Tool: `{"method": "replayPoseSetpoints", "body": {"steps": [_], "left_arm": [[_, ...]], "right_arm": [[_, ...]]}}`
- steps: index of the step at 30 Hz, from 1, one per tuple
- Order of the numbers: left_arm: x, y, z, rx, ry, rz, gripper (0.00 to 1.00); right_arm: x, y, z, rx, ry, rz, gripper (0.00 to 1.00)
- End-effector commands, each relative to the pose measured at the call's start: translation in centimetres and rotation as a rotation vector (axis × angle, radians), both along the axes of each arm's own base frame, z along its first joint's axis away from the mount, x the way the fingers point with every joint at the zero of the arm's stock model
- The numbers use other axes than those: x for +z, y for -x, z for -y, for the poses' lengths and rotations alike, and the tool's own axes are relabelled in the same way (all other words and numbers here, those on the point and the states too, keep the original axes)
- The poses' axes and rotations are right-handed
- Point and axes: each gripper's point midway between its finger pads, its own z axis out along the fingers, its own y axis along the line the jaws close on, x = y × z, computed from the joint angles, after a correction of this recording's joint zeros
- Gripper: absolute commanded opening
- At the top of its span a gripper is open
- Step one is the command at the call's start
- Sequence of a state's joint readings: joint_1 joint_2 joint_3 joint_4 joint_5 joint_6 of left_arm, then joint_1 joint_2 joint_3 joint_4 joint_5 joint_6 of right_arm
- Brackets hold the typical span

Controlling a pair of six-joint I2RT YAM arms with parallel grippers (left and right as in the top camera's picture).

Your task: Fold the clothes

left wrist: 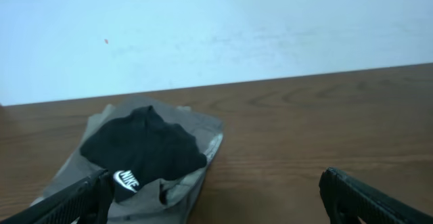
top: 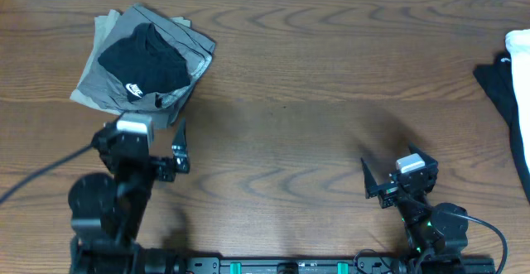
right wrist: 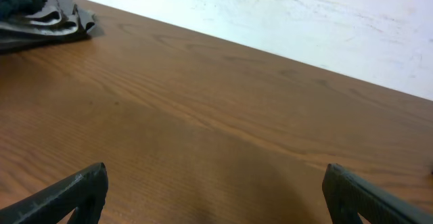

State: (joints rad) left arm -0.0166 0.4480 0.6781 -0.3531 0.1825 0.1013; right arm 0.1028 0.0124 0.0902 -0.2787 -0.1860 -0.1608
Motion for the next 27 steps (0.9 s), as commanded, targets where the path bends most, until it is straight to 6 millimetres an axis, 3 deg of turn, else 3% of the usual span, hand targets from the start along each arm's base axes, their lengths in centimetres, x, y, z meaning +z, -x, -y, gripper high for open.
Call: {"method": "replayPoseSetpoints", "body": {"steps": [1, 14, 27], "left_arm": [[-0.7, 0.8, -0.8, 0.044, 0.01, 0.04, 0.98], [-4.4, 2.3, -1.4, 0.077, 0.013, 0.224, 0.98], [-12.2, 0.2, -1.4, 0.076, 0.009, 0.151, 0.98]], "right_arm": [[0.0, 0.0, 0.0, -0.003, -0.018, -0.003, 0.99], [0.0, 0.0, 0.0, -0.003, -0.018, -0.003, 0.99], [0.0, 0.0, 0.0, -0.003, -0.018, -0.004, 0.99]]}}
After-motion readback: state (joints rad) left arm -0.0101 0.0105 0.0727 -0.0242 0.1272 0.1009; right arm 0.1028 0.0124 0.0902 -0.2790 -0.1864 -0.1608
